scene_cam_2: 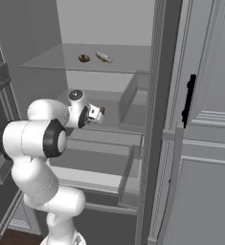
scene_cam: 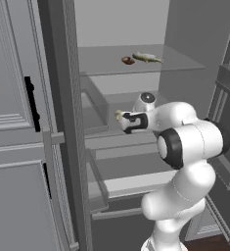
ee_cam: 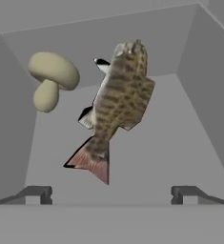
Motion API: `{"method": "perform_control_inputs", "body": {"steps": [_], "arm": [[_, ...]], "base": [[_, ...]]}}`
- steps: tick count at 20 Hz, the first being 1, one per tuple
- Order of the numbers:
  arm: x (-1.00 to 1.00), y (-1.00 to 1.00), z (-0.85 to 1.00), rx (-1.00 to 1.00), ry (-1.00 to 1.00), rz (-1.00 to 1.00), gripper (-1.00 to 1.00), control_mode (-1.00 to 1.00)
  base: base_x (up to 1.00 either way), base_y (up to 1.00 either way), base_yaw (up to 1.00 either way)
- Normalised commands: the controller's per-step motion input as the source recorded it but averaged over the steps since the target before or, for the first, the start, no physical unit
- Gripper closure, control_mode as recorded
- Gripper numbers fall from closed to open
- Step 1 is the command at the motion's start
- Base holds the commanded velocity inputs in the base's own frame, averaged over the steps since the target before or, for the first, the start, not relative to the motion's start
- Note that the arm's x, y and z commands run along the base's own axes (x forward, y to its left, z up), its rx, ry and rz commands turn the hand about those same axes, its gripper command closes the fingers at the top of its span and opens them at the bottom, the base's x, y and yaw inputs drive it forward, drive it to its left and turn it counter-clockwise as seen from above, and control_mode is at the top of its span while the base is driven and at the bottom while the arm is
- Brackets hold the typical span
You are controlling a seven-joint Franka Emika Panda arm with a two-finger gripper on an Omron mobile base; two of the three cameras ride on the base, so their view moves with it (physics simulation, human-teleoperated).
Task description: Place one mushroom and one fish in each tupperware on the nearby counter, to pack two identical lunches.
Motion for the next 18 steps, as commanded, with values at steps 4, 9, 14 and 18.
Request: {"method": "perform_control_inputs", "body": {"steps": [4,9,14,18], "arm": [[0.6,0.01,-0.29,0.0,0.0,0.0,-1.0,-1.0],[0.66,0.05,-0.31,0.0,0.0,-0.01,-1.0,-1.0],[0.65,0.03,-0.34,0.0,0.0,-0.01,-1.0,-1.0],[0.32,0.0,-0.5,0.0,0.0,-0.05,-1.0,-1.0]], "base": [[0.0,0.0,0.0],[0.0,0.0,0.0],[0.0,0.0,0.0],[0.0,0.0,0.0]]}}
